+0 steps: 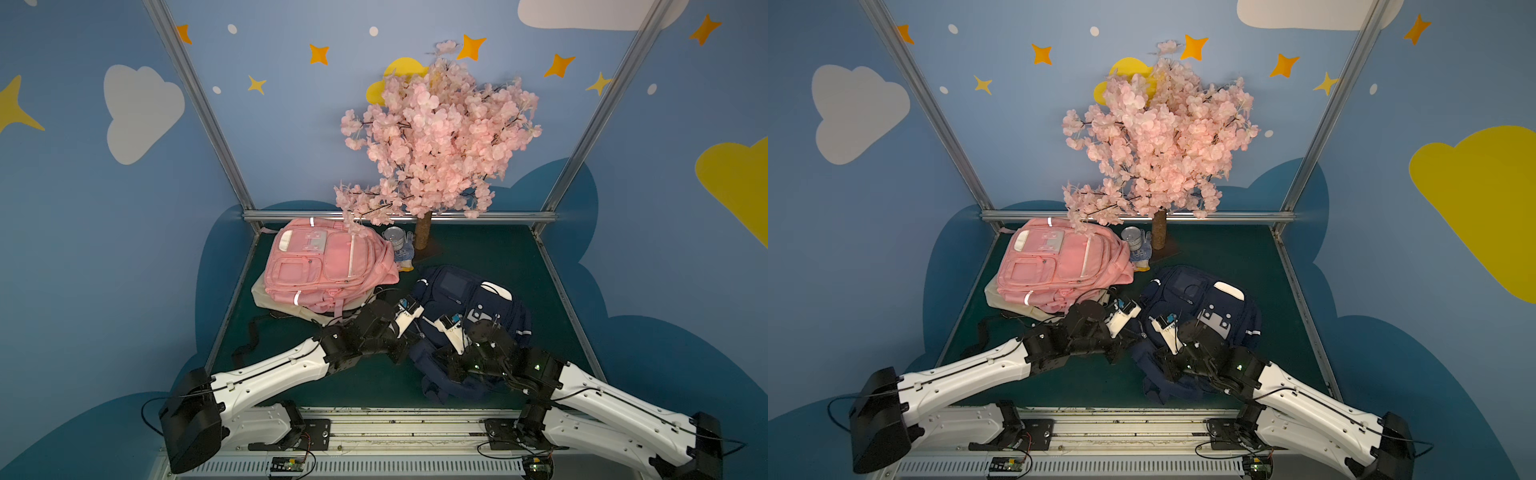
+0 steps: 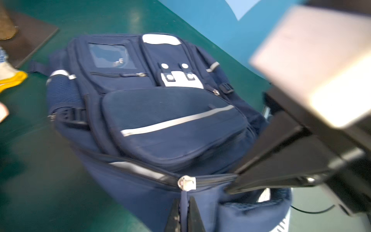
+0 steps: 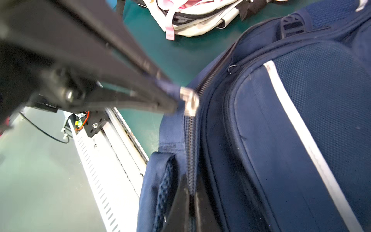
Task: Zip up the backpack
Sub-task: Zip the zipper on the backpack.
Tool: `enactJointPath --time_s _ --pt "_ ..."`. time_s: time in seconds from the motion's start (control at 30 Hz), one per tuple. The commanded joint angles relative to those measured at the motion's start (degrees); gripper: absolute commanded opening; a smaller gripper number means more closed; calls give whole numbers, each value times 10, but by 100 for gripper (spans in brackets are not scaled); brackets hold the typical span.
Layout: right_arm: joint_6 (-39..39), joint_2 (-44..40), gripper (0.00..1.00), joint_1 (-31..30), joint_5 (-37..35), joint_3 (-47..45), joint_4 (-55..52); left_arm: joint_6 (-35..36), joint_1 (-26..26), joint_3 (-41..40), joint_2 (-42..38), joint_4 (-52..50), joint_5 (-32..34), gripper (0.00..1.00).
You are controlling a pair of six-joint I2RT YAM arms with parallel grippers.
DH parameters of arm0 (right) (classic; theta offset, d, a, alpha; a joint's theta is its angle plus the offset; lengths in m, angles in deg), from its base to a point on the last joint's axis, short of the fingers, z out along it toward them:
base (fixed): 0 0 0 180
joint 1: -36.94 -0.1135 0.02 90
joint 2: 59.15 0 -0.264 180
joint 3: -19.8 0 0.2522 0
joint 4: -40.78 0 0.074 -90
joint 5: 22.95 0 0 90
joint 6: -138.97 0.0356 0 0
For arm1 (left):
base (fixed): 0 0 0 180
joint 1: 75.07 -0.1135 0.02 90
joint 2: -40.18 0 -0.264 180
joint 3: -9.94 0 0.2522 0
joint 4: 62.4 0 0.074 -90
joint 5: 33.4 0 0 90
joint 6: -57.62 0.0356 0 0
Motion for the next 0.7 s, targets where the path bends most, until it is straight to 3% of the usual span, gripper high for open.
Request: enactJointPath --time_s 0.0,0.2,0.67 --pt "-6 -11 0 -24 -40 8 -66 -10 -70 38 10 1 26 2" --pt "2 0 0 -72 -73 11 -83 -10 -141 83 95 -15 3 3" --pt "-38 -60 0 -133 -51 2 -21 -40 -171 156 288 111 -44 3"
